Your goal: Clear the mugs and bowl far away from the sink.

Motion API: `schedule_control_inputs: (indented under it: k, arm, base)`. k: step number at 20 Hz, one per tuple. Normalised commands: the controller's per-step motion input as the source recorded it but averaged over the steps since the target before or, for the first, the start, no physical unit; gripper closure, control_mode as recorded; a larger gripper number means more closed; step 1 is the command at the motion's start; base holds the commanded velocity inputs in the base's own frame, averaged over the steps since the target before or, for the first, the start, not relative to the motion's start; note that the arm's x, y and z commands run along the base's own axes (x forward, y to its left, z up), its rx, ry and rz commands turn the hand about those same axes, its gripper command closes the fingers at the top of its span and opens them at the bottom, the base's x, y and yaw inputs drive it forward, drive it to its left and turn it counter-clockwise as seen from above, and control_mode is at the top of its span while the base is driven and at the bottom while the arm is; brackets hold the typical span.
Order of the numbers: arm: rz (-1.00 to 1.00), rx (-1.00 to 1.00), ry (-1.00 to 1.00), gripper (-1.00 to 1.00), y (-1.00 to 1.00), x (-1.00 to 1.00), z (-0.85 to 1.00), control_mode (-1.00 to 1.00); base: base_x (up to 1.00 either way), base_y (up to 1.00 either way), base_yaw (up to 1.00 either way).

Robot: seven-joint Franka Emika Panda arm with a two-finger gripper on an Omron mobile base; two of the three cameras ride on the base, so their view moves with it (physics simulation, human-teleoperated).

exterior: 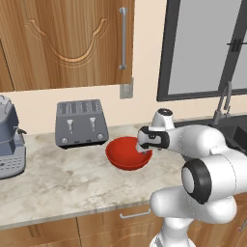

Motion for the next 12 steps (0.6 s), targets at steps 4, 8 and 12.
schedule_control_inputs:
  k: [4,8,12]
  arm:
    - [0.00,0.02,0.00,-1.00,0.00,0.06,-0.19,-1.00]
    - [0.00,0.02,0.00,-1.00,0.04,0.00,-0.20,-1.00]
    - [0.00,0.04,-0.01,-1.00,0.10,0.00,-0.10,-1.00]
  base:
    - [0.00,0.00,0.00]
    - [0.00,0.00,0.00]
    - [0.00,0.00,0.00]
